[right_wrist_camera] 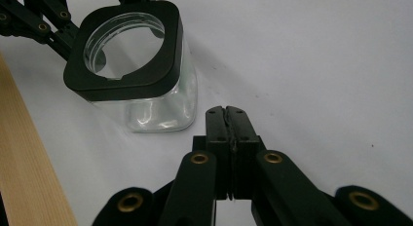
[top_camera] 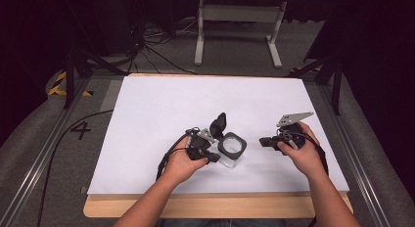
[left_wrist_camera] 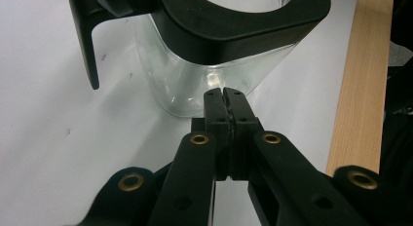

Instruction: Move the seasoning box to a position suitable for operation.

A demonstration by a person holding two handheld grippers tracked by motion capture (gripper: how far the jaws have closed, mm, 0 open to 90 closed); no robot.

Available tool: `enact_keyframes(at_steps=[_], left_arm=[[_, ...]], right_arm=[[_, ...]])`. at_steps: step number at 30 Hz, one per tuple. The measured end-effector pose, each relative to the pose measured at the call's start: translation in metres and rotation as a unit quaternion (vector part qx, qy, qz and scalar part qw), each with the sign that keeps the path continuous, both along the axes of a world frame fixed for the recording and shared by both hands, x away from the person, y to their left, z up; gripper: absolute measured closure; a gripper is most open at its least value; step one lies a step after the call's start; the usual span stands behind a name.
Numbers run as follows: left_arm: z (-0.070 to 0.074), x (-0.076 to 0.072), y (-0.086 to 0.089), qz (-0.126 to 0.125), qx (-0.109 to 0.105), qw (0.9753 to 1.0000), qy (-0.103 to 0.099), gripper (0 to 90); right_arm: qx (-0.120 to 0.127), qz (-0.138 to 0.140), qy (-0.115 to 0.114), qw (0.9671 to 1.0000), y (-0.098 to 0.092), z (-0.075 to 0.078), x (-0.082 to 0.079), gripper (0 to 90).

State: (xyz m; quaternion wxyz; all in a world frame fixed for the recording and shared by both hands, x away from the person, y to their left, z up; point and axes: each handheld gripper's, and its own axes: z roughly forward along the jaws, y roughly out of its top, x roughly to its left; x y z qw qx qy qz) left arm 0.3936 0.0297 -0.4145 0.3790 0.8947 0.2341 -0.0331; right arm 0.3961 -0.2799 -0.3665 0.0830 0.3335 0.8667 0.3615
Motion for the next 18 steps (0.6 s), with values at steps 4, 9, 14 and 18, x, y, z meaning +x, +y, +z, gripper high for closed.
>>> enact_keyframes(at_steps=[4,9,14,18], left_arm=[[0.0002,0.0012,0.0009,0.011,0.002,0.9999,-0.01,90.0],[-0.0005,0.0031,0.0023,0.025,0.0,0.9995,-0.017,90.0],[-0.0014,0.0073,0.0039,0.036,0.001,0.999,-0.028,90.0],[-0.0025,0.0096,0.0047,0.048,-0.009,0.9983,-0.034,90.0]], right_arm=[[0.002,0.0,0.001,1.0,0.0009,-0.0008,0.0001,90.0],[0.0,0.002,-0.002,1.0,0.0036,-0.0022,0.0002,90.0],[0.001,0.003,0.0,1.0,0.0071,-0.0045,-0.0005,90.0],[0.0,0.006,0.0,1.0,0.0096,-0.0063,-0.0009,90.0]])
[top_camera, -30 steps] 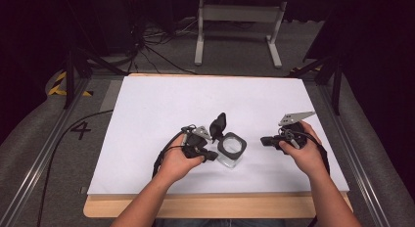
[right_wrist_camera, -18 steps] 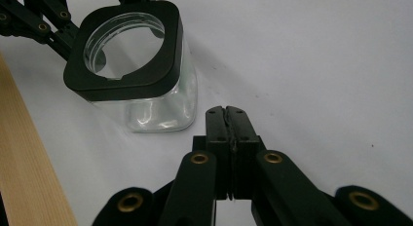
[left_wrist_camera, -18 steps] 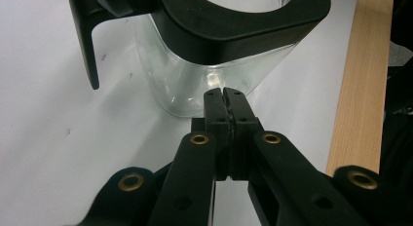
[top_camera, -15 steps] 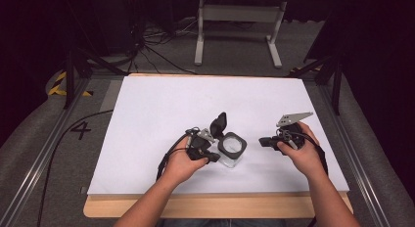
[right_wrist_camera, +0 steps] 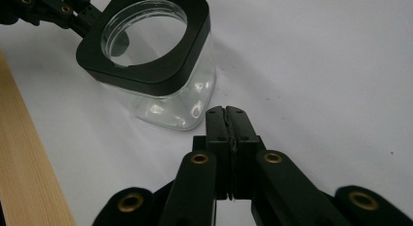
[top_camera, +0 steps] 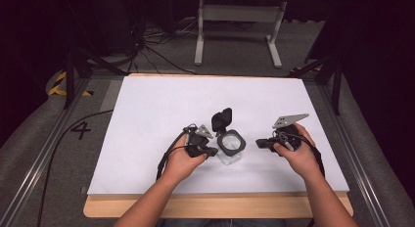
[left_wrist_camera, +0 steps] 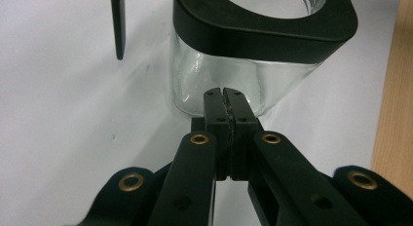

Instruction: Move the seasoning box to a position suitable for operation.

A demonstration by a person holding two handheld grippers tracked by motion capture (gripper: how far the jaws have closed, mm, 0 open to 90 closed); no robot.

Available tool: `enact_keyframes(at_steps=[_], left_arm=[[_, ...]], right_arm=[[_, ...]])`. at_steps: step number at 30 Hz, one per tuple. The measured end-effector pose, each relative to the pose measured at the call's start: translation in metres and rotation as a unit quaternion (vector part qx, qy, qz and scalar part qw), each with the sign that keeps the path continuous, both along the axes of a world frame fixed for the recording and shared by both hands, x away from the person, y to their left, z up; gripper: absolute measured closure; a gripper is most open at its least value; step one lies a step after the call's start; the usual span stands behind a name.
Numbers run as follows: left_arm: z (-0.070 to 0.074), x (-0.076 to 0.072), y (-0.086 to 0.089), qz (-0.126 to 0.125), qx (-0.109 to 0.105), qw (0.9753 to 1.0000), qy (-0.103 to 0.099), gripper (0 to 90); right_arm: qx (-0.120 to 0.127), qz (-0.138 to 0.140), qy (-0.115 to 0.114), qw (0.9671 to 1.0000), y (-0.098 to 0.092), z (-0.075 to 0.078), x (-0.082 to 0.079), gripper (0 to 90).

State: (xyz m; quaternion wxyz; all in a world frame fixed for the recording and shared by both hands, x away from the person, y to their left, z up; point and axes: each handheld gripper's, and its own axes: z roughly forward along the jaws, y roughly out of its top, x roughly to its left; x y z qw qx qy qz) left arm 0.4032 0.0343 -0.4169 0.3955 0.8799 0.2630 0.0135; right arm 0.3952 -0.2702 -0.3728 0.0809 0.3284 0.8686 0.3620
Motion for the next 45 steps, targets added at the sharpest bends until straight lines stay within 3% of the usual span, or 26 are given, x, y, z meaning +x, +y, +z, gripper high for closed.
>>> enact_keyframes(at_steps=[4,13,16,18,24,27,31,45], left_arm=[[0.0,0.003,0.001,0.016,-0.009,0.9998,-0.008,90.0],[-0.001,0.003,0.002,0.013,-0.005,0.9999,-0.001,90.0],[0.001,0.0,0.004,0.014,0.018,0.9996,-0.015,90.0],[0.002,0.0,0.006,0.015,0.022,0.9996,-0.013,89.9],[0.008,0.001,0.018,0.031,0.008,0.9994,-0.016,89.8],[0.01,0.002,0.025,0.041,-0.002,0.9991,-0.012,89.7],[0.012,0.003,0.027,0.041,-0.004,0.999,-0.017,89.7],[0.016,0.007,0.032,0.043,-0.014,0.9988,-0.016,89.5]], right_arm=[[0.002,0.002,0.004,1.0,0.003,-0.004,0.001,90.0],[0.007,0.008,0.01,0.9999,0.014,-0.01,0.004,90.0],[0.007,0.016,0.011,0.9998,0.02,-0.014,0.006,90.0],[0.005,0.016,0.012,0.9998,0.022,-0.015,0.007,90.0],[0.005,0.023,0.018,0.9996,0.027,-0.019,0.01,90.0],[-0.006,0.024,0.015,0.9996,0.031,-0.02,0.008,90.0],[-0.002,0.029,0.02,0.9994,0.032,-0.021,0.007,90.0],[-0.019,0.057,0.021,0.998,0.045,-0.023,-0.006,90.0]])
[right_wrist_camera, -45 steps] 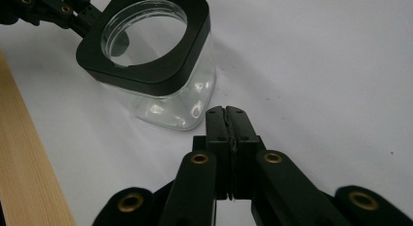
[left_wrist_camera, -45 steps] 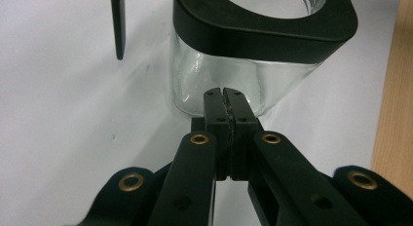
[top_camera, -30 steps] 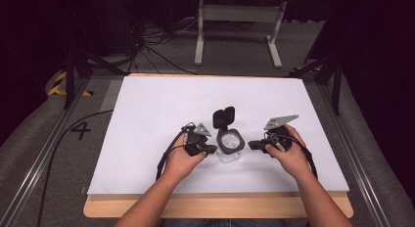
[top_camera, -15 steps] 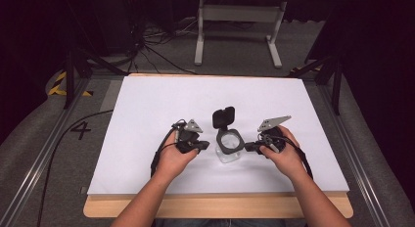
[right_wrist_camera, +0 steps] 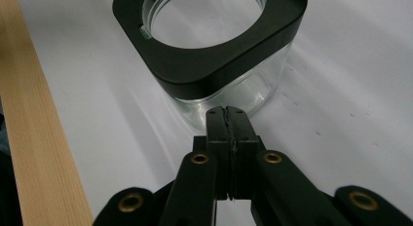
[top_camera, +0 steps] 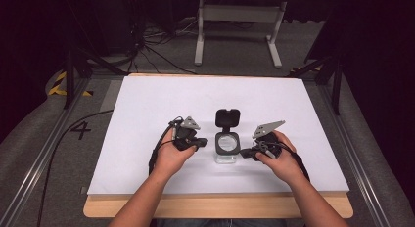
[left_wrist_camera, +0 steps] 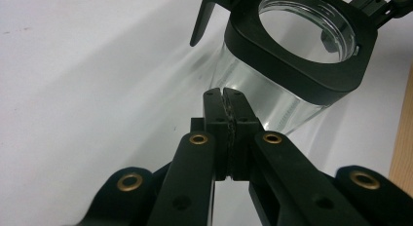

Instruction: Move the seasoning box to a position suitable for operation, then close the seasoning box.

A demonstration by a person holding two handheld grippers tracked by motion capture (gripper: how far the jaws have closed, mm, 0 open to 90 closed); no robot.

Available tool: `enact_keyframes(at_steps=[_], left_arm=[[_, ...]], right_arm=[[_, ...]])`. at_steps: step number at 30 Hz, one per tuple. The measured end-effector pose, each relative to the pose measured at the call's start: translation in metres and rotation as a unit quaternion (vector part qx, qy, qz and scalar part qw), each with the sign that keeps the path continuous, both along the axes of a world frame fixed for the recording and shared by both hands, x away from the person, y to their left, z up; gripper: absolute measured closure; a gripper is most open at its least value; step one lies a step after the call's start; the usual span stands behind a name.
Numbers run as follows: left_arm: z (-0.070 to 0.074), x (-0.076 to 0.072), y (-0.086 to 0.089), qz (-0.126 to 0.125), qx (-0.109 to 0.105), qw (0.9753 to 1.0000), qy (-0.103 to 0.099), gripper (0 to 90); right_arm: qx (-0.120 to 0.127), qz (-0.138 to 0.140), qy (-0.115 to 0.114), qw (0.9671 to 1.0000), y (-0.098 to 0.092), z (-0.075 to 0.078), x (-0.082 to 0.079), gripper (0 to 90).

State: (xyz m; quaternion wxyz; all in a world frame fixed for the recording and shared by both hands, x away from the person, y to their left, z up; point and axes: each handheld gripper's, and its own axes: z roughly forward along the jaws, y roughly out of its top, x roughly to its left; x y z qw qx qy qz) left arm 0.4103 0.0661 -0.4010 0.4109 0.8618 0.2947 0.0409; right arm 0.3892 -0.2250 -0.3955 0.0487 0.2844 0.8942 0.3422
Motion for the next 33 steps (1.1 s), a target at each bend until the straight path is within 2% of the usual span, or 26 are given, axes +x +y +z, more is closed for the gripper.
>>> enact_keyframes(at_steps=[6,8,9,13,15,16,17,18,19,20,22,23,24,26,27,28,29,33], left_arm=[[0.005,-0.002,0.004,-0.006,-0.004,0.9999,0.01,89.7],[0.009,-0.004,0.005,-0.01,0.002,0.9999,0.014,89.6],[0.012,-0.006,0.006,-0.012,-0.003,0.9999,0.011,89.6],[0.024,-0.014,0.005,-0.032,-0.009,0.9994,0.013,89.6],[0.031,-0.02,0.004,-0.054,-0.003,0.9984,0.018,89.7],[0.031,-0.02,0.004,-0.054,-0.003,0.9984,0.018,89.7],[0.035,-0.024,0.003,-0.071,0.001,0.9973,0.02,89.7],[0.035,-0.024,0.003,-0.071,0.001,0.9973,0.02,89.8],[0.036,-0.029,-0.001,-0.084,-0.002,0.9962,0.025,89.7],[0.036,-0.029,-0.001,-0.084,-0.002,0.9962,0.025,89.8],[0.035,-0.034,-0.008,-0.103,0.002,0.994,0.035,89.7],[0.035,-0.035,-0.01,-0.111,0.007,0.9931,0.038,89.7],[0.034,-0.037,-0.013,-0.116,0.006,0.9924,0.041,89.7],[0.031,-0.04,-0.019,-0.129,0.007,0.9904,0.05,89.7],[0.031,-0.04,-0.019,-0.129,0.007,0.9904,0.05,89.7],[0.028,-0.041,-0.023,-0.138,0.014,0.9889,0.052,89.7],[0.028,-0.041,-0.023,-0.138,0.014,0.9889,0.052,89.7],[0.022,-0.041,-0.029,-0.144,0.015,0.9877,0.058,89.6]], right_arm=[[0.001,-0.011,-0.003,0.9999,-0.005,0.002,0.001,90.0],[0.006,-0.015,-0.004,0.9999,-0.008,0.005,0.001,90.0],[0.011,-0.019,-0.005,0.9997,-0.01,0.007,0.002,90.0],[0.025,-0.028,-0.014,0.9992,-0.016,0.014,0.003,90.0],[0.033,-0.031,-0.023,0.9987,-0.019,0.022,0.005,90.0],[0.033,-0.031,-0.023,0.9987,-0.019,0.022,0.005,90.0],[0.044,-0.034,-0.032,0.998,-0.021,0.032,0.008,90.0],[0.047,-0.034,-0.037,0.9976,-0.021,0.036,0.009,90.0],[0.05,-0.036,-0.044,0.9971,-0.021,0.042,0.011,90.0],[0.05,-0.036,-0.044,0.9971,-0.021,0.042,0.011,90.0],[0.056,-0.035,-0.051,0.9965,-0.02,0.052,0.016,90.0],[0.067,-0.035,-0.052,0.9958,-0.02,0.061,0.022,90.0],[0.067,-0.035,-0.052,0.9958,-0.02,0.061,0.022,90.0],[0.075,-0.04,-0.059,0.9946,-0.02,0.071,0.029,90.0],[0.079,-0.044,-0.068,0.9936,-0.02,0.08,0.035,90.0],[0.085,-0.046,-0.07,0.9929,-0.019,0.087,0.039,90.0],[0.085,-0.046,-0.07,0.9929,-0.019,0.087,0.039,90.0],[0.104,-0.049,-0.078,0.9903,-0.015,0.105,0.051,90.0]])
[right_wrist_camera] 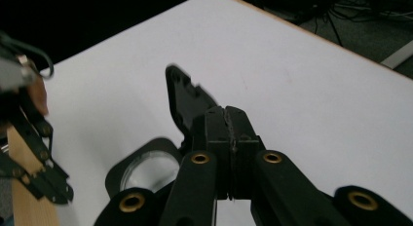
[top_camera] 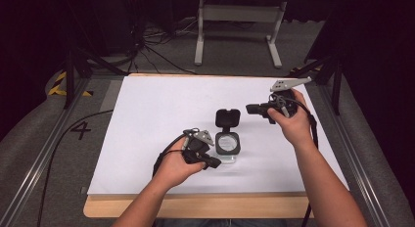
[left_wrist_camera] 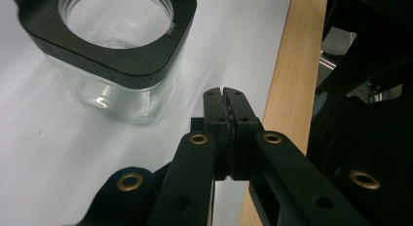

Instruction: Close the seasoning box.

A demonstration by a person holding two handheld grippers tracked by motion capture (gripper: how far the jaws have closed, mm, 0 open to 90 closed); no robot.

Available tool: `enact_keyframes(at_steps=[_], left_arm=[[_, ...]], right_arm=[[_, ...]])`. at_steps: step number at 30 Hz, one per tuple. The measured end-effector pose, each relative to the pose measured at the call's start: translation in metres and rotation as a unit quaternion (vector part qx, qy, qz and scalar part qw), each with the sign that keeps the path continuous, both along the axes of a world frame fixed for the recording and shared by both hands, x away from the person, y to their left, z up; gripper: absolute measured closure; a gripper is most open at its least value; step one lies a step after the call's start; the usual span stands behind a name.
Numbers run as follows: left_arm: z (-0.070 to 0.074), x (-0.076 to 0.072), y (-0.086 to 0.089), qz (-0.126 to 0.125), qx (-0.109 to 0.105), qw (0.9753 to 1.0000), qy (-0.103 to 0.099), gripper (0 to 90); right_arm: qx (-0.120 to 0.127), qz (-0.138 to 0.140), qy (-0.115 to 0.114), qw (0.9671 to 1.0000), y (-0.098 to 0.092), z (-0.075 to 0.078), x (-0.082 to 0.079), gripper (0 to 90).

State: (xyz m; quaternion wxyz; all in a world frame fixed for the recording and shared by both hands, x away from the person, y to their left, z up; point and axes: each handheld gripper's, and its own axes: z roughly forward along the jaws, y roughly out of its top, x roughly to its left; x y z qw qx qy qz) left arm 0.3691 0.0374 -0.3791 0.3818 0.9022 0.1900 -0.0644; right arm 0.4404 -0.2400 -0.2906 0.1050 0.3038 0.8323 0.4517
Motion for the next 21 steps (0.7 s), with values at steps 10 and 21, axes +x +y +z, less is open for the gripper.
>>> enact_keyframes(at_steps=[10,21], left_arm=[[-0.011,0.004,-0.005,0.006,-0.01,0.9999,0.01,89.7],[-0.017,0.008,-0.007,0.025,-0.005,0.9996,0.007,89.7]], right_arm=[[-0.01,0.008,0.006,0.9999,0.028,0.003,0.022,90.0],[-0.017,0.012,0.038,0.9991,0.037,-0.011,0.036,90.0]])
